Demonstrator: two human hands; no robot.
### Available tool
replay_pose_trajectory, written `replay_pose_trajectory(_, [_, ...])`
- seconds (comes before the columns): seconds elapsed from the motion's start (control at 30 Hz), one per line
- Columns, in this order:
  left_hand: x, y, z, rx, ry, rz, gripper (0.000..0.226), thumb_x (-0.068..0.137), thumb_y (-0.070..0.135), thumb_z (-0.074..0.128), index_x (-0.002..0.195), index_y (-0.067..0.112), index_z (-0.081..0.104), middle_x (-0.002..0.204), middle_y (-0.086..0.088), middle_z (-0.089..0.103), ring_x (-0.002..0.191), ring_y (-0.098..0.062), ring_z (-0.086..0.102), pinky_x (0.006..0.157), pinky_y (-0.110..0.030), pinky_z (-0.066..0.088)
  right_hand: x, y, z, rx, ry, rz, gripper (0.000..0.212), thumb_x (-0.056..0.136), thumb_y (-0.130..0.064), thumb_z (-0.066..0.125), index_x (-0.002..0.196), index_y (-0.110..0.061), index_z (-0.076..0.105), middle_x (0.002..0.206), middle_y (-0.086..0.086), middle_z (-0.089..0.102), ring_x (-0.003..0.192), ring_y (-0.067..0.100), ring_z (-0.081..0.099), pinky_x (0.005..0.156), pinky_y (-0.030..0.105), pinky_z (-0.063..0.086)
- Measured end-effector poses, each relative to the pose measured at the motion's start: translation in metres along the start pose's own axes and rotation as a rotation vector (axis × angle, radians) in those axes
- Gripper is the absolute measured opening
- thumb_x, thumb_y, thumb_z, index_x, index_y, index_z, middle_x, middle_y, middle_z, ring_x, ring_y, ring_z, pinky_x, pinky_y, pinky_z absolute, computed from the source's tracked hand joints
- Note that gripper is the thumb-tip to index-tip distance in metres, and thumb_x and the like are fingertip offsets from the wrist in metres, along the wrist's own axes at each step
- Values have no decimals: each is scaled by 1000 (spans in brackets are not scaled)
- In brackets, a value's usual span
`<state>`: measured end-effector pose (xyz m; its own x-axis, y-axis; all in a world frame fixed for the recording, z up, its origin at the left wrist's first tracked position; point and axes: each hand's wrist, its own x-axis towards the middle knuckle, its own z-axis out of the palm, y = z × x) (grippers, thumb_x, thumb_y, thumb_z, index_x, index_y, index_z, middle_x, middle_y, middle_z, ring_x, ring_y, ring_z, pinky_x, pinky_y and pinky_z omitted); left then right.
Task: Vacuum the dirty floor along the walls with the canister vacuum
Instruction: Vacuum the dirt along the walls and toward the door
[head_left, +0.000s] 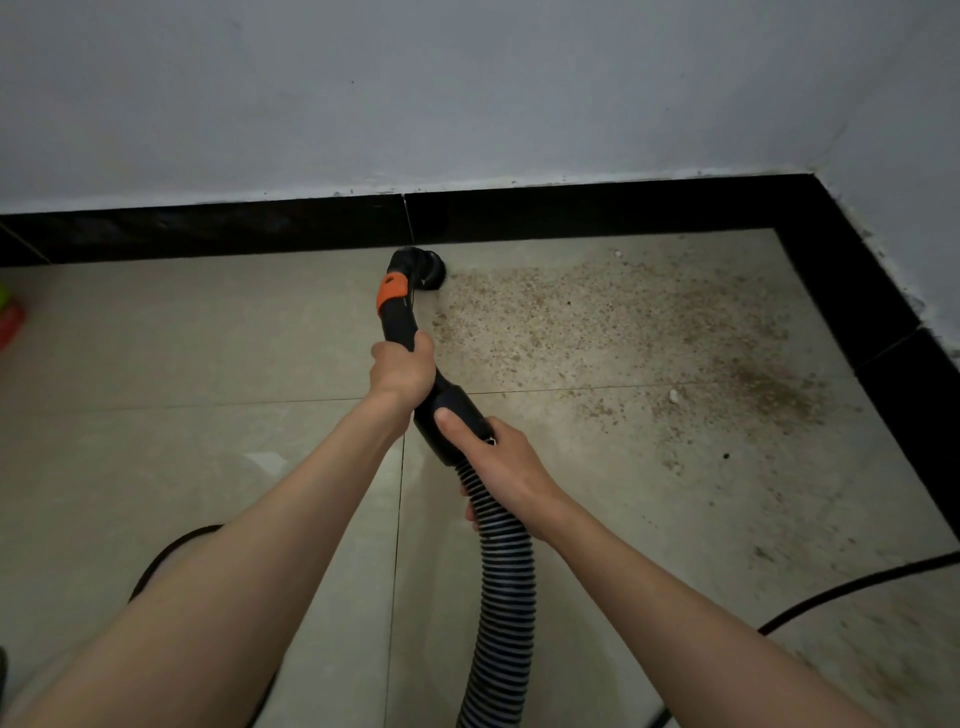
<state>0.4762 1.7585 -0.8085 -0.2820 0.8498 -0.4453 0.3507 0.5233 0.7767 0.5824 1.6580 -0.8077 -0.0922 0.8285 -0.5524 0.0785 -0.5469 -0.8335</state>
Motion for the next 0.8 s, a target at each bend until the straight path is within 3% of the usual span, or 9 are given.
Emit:
replay_pose_trajectory(0.17, [-6,7,9,36,-16,-2,52,98,38,39,133,0,35,123,-19,54,106,-33,57,84,-38,49,-3,0,-9,14,7,8,48,85,-59,61,99,-13,54,78,11,62,50,20,60,47,28,51])
replay_pose_trajectory(0.33, [-19,21,34,137,-34,37,50,100,37,37,134,-1,33,125,-18,52,107,-32,56,78,-35,43,-6,2,-25,87,22,24,44,89,-54,60,101,-12,54,76,11,67,52,19,64,52,30,54])
replay_pose_trajectory(0.57, [-30,28,63,146,-83,65,46,100,35,37,132,1,35,114,-14,55,84,-23,51,65,-31,41,-10,9,-42,72,183,23,44,88,-55,60,93,-11,55,70,9,62,45,18,57,46,26,48])
replay_pose_trajectory(0.8, [-33,35,89,127,-143,93,46,100,36,38,129,1,37,119,-17,57,94,-29,57,71,-33,43,-11,15,-64,21,294,-17,47,81,-58,66,90,-13,53,74,10,64,43,17,57,43,25,47])
